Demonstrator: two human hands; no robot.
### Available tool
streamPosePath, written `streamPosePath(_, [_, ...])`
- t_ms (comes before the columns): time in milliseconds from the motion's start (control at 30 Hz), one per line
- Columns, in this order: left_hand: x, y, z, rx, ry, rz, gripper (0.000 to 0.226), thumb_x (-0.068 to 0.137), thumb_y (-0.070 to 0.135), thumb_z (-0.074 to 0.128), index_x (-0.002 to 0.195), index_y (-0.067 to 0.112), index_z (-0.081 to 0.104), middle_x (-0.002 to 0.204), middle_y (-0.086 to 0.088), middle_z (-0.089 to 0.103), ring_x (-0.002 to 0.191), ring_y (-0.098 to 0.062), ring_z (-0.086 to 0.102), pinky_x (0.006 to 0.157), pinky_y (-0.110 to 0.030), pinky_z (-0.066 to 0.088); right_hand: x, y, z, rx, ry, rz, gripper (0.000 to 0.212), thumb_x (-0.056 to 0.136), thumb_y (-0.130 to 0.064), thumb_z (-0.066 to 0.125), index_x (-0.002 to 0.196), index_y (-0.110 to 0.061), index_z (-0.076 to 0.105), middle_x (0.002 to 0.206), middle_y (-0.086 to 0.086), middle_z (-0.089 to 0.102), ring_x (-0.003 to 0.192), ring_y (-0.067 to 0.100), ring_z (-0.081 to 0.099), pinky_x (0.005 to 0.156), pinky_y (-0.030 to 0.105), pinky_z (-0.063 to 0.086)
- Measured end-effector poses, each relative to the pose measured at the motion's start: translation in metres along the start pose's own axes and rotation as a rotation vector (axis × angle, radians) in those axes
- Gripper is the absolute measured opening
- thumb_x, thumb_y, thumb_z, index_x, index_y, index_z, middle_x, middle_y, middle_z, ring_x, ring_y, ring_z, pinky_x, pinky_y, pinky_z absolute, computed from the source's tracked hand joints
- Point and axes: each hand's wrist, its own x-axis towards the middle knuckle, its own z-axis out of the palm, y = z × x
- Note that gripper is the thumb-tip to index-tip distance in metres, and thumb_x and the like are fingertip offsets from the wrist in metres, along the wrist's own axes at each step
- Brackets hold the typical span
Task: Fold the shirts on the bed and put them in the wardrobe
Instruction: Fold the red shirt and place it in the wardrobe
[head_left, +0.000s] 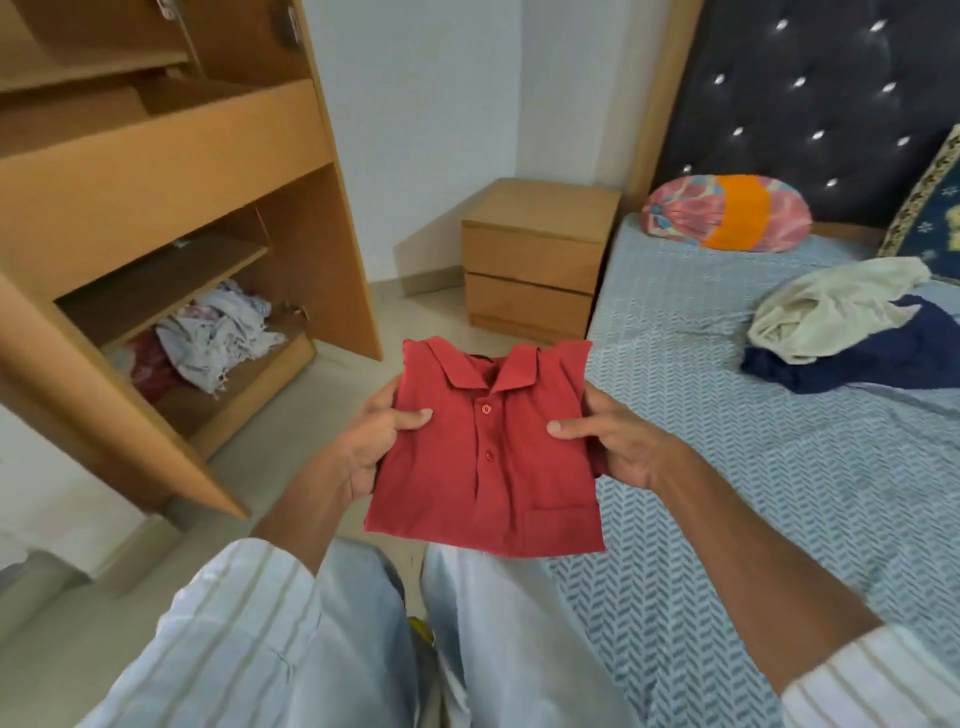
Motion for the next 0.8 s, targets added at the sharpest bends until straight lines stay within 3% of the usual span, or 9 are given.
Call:
streamPosePath(200, [0.081, -0.020, -0.050, -0.031, -0.020, -0.079, 0.046, 0.094, -0.006, 0.053, 0.129, 0.023, 0.058, 0.116, -0.011, 0.072, 0.101, -0.027, 0.071, 0.078, -0.039, 0.060, 0.078, 0.022, 0.002, -0.007, 0.037, 0.098, 0.076, 0.067, -0.009, 0.079, 0.134, -0.033, 0.053, 0.130, -0.001, 0.066, 0.121, 0.024, 0.061, 0.098, 0.054, 0.051])
streamPosePath(433, [0.189, -0.023, -0.108, -0.063, -0.041, -0.234, 0.047, 0.094, -0.004, 0.055, 0.132, 0.023, 0.056, 0.120, -0.008, 0.071, 0.108, -0.027, 0.069, 0.085, -0.040, 0.059, 0.187, 0.024, 0.005, 0.020, 0.101, 0.205, 0.076, 0.068, -0.007, 0.075, 0.137, -0.030, 0.051, 0.127, -0.001, 0.067, 0.116, 0.020, 0.065, 0.086, 0.042, 0.057])
streamPosePath(567, [0.197, 0.030, -0.115, -0.087, -0.035, -0.315, 0.049, 0.093, -0.005, 0.055, 0.134, 0.024, 0.056, 0.121, -0.009, 0.070, 0.109, -0.028, 0.068, 0.085, -0.042, 0.058, 0.201, -0.030, 0.023, 0.055, 0.090, 0.252, 0.073, 0.070, -0.005, 0.072, 0.135, -0.031, 0.053, 0.126, -0.002, 0.068, 0.113, 0.020, 0.066, 0.080, 0.039, 0.060])
streamPosePath(800, [0.155, 0.187, -0.094, 0.003, -0.034, -0.387, 0.058, 0.085, -0.015, 0.056, 0.132, 0.021, 0.057, 0.116, -0.012, 0.071, 0.104, -0.030, 0.069, 0.086, -0.043, 0.056, 0.167, -0.181, 0.049, 0.160, -0.007, 0.324, 0.074, 0.073, -0.003, 0.072, 0.138, -0.030, 0.051, 0.132, 0.006, 0.064, 0.119, 0.028, 0.063, 0.089, 0.045, 0.055])
